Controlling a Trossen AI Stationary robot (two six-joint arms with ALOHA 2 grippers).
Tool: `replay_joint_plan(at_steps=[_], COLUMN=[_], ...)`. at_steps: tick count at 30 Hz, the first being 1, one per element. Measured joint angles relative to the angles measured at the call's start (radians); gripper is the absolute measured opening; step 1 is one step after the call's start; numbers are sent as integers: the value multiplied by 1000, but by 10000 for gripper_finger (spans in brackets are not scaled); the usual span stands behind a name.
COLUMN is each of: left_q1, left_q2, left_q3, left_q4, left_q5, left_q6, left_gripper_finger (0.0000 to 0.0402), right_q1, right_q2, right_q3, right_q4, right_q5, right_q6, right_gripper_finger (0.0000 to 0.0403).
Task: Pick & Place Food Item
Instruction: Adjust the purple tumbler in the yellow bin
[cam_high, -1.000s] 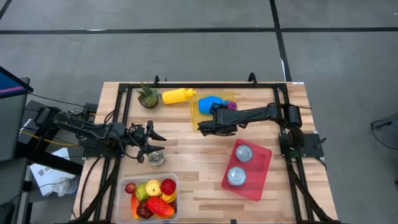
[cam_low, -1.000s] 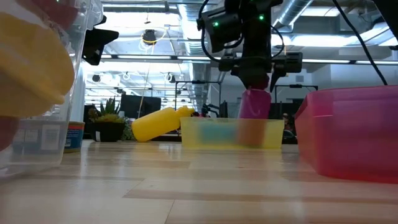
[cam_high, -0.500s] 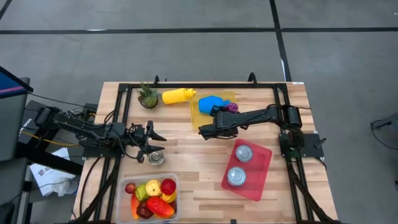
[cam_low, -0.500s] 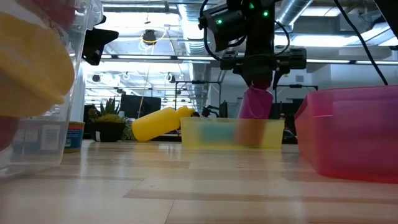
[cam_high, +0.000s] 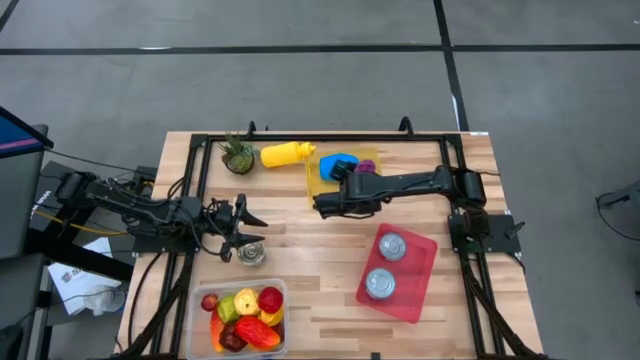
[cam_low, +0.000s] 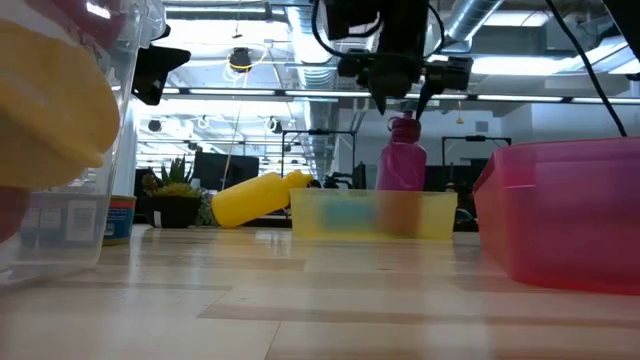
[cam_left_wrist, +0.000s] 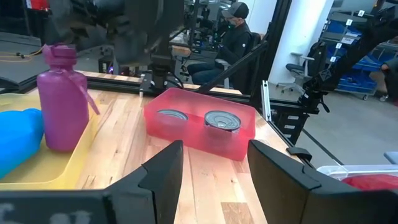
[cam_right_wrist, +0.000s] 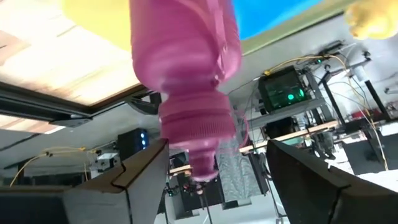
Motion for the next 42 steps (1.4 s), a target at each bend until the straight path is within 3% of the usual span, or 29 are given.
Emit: replay_joint_plan(at_steps=[19,24,27,30,33,37,42], left_q1=[0,0,0,0,0,0,0], left_q2=[0,0,0,0,0,0,0], left_q3=[0,0,0,0,0,0,0], left_q4=[0,0,0,1,5,10,10], left_q5=[2,5,13,26,27,26,52], left_q6=[-3,-6,-11,-11,-11,-15,-25], left_gripper_finger=[172,172,172,172,172,172,172], right_q1=[16,13,12,-1,-22,-41,-126], right_q2=[-1,-1,-1,-2,-4,-2,-2], right_q3=[125,125,126,157,170,170,170], right_q4=[3,4,51,54,123,254,416], right_q5=[128,170,147,-69,-355,-490,-755], right_q6=[150,317,550,764,800,731,698], right_gripper_finger=[260,260,260,260,260,260,260])
